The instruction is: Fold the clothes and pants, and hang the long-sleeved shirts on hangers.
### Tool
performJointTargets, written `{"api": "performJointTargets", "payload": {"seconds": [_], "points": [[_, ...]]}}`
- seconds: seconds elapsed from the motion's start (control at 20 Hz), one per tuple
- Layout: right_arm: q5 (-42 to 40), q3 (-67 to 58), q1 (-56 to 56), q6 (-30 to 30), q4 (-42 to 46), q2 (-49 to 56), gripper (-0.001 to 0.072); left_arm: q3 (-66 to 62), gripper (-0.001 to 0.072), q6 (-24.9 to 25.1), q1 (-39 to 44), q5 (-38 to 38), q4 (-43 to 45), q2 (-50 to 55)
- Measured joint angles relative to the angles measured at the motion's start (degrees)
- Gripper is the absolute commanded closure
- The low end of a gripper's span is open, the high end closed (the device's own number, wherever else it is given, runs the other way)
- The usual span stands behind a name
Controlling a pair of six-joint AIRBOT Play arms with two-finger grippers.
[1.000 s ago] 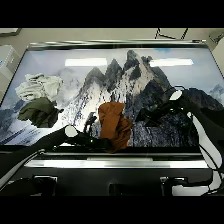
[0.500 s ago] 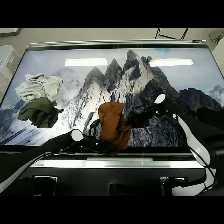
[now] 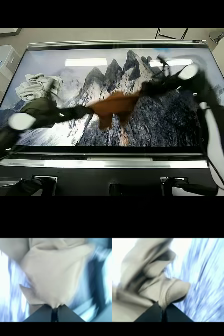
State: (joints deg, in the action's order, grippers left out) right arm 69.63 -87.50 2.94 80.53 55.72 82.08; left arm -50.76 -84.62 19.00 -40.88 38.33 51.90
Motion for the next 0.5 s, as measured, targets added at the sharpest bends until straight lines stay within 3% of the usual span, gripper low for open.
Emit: {"api": "performJointTargets", "payload": {"seconds": [0.2, 0.5], "points": [[-2.25, -10.64, -2.69, -0.44, -1.22, -12.28, 0.0680, -11.89, 0.0681, -0.24, -6.21, 2.60, 0.37, -10.62], [-4.70, -14.51, -3.65, -0.59, -6.10, -25.24, 0.0680, -21.14, 0.0681, -0.26, -4.72, 6.91, 1.20, -15.67]]}}
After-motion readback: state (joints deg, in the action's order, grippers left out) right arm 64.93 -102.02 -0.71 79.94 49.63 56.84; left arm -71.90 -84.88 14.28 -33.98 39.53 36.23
